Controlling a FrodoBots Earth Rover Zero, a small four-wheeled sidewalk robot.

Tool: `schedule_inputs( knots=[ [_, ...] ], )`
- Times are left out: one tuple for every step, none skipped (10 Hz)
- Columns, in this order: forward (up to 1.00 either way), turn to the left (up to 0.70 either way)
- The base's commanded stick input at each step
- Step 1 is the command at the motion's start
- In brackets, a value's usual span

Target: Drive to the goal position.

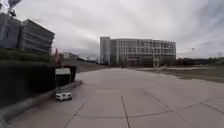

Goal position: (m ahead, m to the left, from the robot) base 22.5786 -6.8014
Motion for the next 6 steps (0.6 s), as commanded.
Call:
schedule_inputs(
  knots=[
    [0.70,0.00],
    [0.70,0.00],
    [0.70,0.00],
    [0.70,-0.03],
    [0.70,-0.11],
    [0.70,-0.17]
  ],
)
